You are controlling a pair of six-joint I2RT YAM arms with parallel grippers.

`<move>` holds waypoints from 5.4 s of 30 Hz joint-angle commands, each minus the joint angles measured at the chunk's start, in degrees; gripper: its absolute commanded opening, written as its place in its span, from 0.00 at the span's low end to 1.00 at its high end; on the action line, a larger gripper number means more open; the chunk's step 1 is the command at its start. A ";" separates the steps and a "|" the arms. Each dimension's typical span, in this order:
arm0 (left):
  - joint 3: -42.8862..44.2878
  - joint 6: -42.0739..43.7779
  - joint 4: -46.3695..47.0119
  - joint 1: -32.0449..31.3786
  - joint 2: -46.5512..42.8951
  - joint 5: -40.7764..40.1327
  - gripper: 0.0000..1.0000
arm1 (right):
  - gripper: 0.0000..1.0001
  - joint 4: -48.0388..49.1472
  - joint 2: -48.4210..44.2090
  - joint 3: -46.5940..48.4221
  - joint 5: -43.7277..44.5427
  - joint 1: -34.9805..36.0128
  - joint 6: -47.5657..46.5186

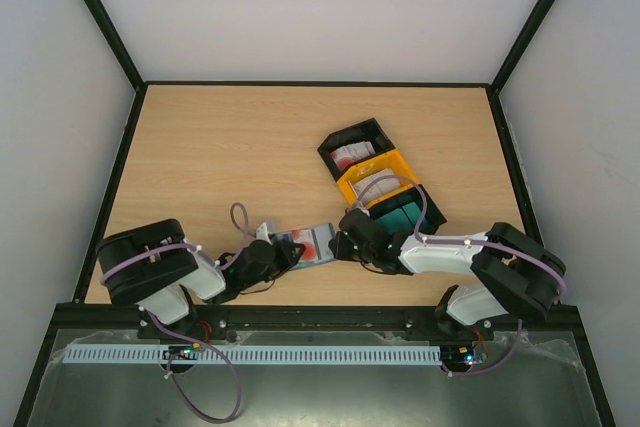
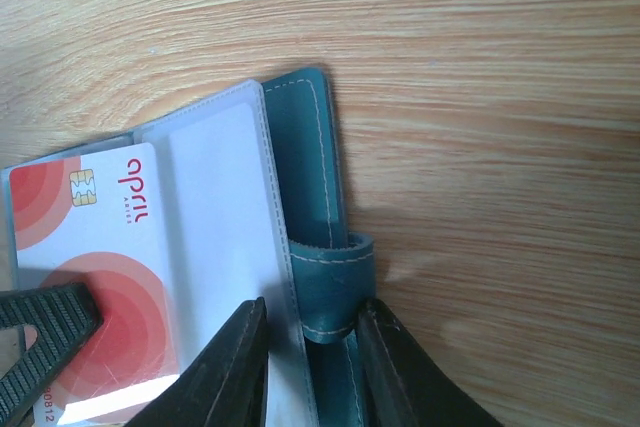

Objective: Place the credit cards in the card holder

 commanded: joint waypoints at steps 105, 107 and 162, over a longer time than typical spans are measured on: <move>-1.40 3.27 -26.78 -1.98 -22.64 -8.29 0.03 | 0.12 -1.05 3.85 -2.51 -4.45 0.56 0.47; -1.45 3.14 -28.39 -2.14 -23.77 -9.57 0.03 | 0.11 -1.15 3.70 -2.65 -4.37 0.58 0.47; -1.31 -0.50 -16.68 -3.67 -11.18 -7.07 0.03 | 0.17 -0.55 4.34 -1.95 -7.44 0.58 -0.14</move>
